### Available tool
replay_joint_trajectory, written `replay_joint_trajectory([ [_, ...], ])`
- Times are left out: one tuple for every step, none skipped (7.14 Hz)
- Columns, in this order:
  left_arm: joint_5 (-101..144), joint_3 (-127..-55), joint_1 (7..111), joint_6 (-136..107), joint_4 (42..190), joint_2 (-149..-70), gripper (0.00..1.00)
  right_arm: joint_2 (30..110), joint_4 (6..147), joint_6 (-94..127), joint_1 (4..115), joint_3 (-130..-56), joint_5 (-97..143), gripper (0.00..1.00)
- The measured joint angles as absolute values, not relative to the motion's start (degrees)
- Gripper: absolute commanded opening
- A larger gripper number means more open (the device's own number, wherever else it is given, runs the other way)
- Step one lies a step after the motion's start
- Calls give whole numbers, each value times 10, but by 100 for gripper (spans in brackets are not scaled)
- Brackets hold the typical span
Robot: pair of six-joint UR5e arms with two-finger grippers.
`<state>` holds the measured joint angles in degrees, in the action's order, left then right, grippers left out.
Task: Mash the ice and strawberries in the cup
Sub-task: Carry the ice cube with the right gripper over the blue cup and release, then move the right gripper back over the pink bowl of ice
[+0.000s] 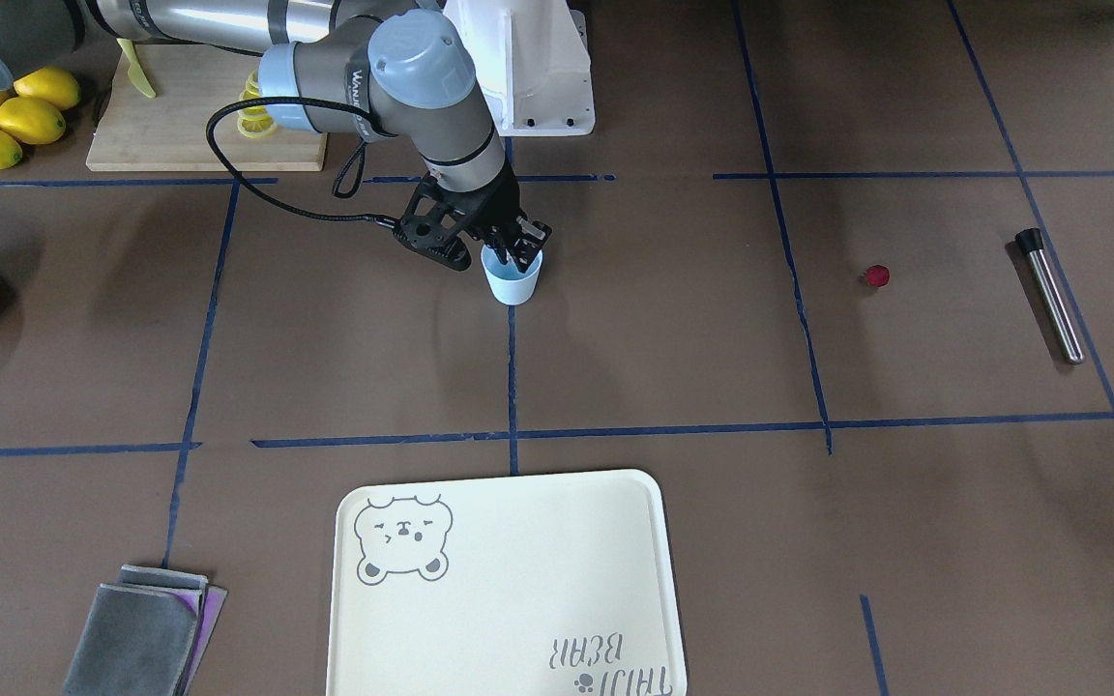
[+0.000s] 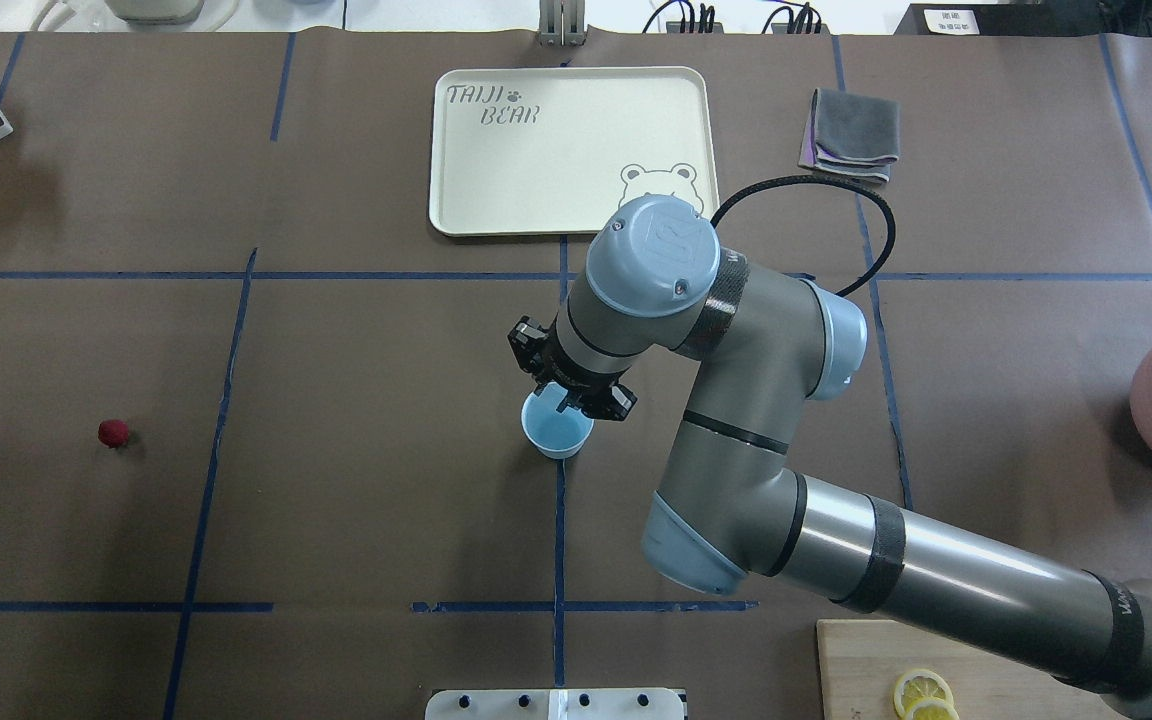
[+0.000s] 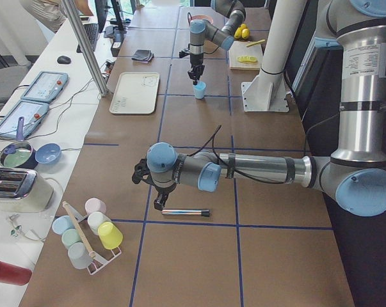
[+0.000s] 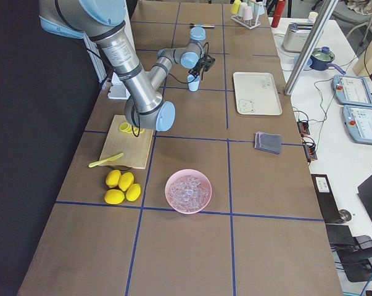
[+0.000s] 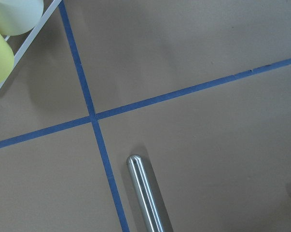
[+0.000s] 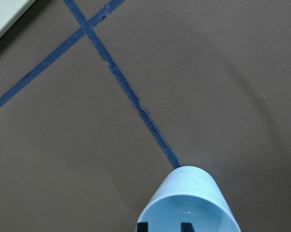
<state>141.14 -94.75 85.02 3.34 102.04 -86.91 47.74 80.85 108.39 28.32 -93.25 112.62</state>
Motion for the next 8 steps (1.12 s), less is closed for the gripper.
replay_joint_trajectory([
  [1411, -947, 850, 33, 1020, -869, 100, 481, 809, 1084, 280, -934, 1126, 82],
  [1412, -947, 850, 33, 1020, -869, 100, 485, 809, 1084, 278, -935, 1125, 99],
  [1412, -947, 850, 33, 1020, -869, 100, 486, 809, 1085, 277, -936, 1125, 99],
  [1412, -948, 850, 33, 1020, -869, 100, 487, 809, 1085, 277, -937, 1125, 99],
  [1412, -948, 850, 33, 1020, -869, 100, 487, 810, 1085, 277, -939, 1126, 99],
  [1412, -948, 850, 34, 1020, -869, 100, 492, 816, 1085, 280, -955, 1127, 99],
  [1412, -947, 850, 34, 1020, -869, 100, 513, 831, 1084, 292, -997, 1129, 99],
  [1412, -947, 850, 35, 1020, -869, 100, 561, 844, 1080, 317, -1058, 1136, 99],
])
